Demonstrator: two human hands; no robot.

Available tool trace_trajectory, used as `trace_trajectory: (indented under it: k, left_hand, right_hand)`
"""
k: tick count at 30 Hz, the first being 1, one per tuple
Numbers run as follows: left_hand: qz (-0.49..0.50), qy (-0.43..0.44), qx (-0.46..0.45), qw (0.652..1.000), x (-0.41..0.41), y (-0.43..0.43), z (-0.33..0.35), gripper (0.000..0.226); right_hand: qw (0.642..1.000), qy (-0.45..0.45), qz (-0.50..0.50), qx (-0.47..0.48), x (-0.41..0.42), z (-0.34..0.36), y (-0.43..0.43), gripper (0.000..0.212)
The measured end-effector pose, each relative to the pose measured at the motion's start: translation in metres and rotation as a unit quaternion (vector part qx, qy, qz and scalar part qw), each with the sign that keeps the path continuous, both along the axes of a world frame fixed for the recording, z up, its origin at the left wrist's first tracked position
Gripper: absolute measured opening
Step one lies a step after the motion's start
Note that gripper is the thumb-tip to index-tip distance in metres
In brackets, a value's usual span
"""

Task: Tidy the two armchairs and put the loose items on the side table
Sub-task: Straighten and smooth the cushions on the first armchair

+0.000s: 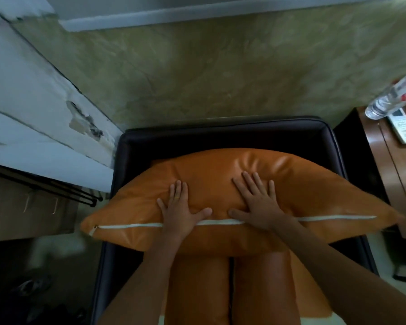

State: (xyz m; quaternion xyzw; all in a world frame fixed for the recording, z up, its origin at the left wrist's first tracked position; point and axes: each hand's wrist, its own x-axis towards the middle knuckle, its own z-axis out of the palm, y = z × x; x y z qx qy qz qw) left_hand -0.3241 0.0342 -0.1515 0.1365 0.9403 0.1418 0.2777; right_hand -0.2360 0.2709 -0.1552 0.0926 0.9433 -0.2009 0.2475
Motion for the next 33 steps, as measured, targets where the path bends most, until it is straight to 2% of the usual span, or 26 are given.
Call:
trace_trajectory:
  k: [8, 15, 20, 23, 25, 28, 31, 33]
  left_hand:
    - [-0.040, 0.028, 0.002, 0.999, -0.093, 0.035, -0.050, 0.111]
    - [-0.063, 0.014, -0.004, 0.998, -0.169, 0.067, -0.098, 0.106]
    - [-0.075, 0.016, 0.004, 0.997, -0.207, 0.081, -0.124, 0.103]
    - [-0.074, 0.041, 0.026, 0.996, -0.206, 0.081, -0.126, 0.095]
    - [-0.068, 0.076, 0.051, 0.993, -0.200, 0.080, -0.117, 0.085]
    - [-0.081, 0.155, 0.099, 0.980, -0.192, 0.070, -0.090, 0.069]
    - [-0.117, 0.223, 0.103, 0.962, -0.170, 0.042, -0.062, 0.069]
    - [-0.136, 0.223, 0.086, 0.961, -0.144, 0.018, -0.057, 0.073]
  right_hand:
    - [0.999, 0.024, -0.042, 0.014, -0.091, -0.046, 0.031, 0.091]
    - [0.998, 0.029, -0.055, 0.023, -0.163, -0.089, 0.058, 0.086]
    - [0.992, 0.103, -0.054, 0.053, -0.196, -0.107, 0.071, 0.082]
    - [0.986, 0.141, -0.047, 0.082, -0.198, -0.105, 0.067, 0.075]
    - [0.982, 0.165, -0.060, 0.074, -0.195, -0.096, 0.062, 0.063]
    - [0.963, 0.250, -0.080, 0.066, -0.173, -0.066, 0.055, 0.043]
    - [0.939, 0.332, -0.067, 0.066, -0.125, -0.036, 0.048, 0.033]
    - [0.936, 0.338, -0.066, 0.071, -0.090, -0.034, 0.046, 0.038]
